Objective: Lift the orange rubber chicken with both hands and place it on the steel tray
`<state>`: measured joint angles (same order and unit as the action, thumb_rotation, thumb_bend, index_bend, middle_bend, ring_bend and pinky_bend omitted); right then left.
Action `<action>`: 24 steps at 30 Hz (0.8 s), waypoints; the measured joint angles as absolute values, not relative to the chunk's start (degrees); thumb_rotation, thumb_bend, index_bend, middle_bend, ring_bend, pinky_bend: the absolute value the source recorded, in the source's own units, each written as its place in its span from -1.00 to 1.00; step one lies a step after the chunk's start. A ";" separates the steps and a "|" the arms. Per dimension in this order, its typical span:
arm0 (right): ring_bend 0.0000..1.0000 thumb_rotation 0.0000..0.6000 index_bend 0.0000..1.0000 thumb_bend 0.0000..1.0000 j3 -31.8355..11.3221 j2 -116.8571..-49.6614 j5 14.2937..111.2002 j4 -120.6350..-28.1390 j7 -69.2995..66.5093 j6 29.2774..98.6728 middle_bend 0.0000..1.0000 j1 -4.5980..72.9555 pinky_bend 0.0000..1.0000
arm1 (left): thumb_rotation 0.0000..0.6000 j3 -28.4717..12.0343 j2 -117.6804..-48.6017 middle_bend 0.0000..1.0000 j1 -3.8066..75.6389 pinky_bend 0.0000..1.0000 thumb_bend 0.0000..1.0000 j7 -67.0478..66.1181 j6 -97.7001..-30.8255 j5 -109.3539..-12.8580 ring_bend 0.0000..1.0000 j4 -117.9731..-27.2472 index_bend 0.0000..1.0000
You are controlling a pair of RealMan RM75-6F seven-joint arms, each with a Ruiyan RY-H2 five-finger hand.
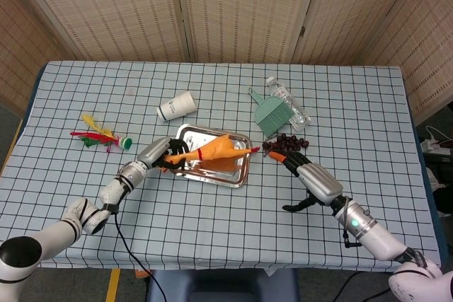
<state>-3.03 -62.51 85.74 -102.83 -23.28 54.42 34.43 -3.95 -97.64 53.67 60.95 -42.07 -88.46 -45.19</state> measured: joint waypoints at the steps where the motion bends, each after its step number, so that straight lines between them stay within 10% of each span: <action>1: -1.00 1.00 -1.00 -0.92 -3.05 -62.59 85.51 -102.68 -23.22 54.33 -1.00 34.41 -1.00 | 1.00 -3.80 -97.80 -0.07 53.72 -0.06 0.12 61.35 -42.54 -88.69 -0.23 -44.90 -0.26; 9: -1.00 1.00 -1.00 -0.92 -2.92 -62.83 85.42 -102.53 -23.12 54.13 -1.00 34.20 -1.00 | 1.00 -2.59 -98.98 -0.67 54.24 -0.46 -0.10 65.25 -45.54 -90.05 -0.76 -42.62 -0.96; 24: -1.00 1.00 -1.00 -0.92 -2.58 -62.72 85.91 -102.17 -23.75 53.69 -1.00 34.12 -1.00 | 1.00 -4.75 -101.68 -1.00 53.91 -0.76 -0.18 60.85 -47.28 -86.58 -1.00 -40.19 -1.00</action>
<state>-2.58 -62.72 85.91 -102.17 -23.75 53.69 34.12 -4.75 -101.68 53.91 60.85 -47.28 -86.58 -40.19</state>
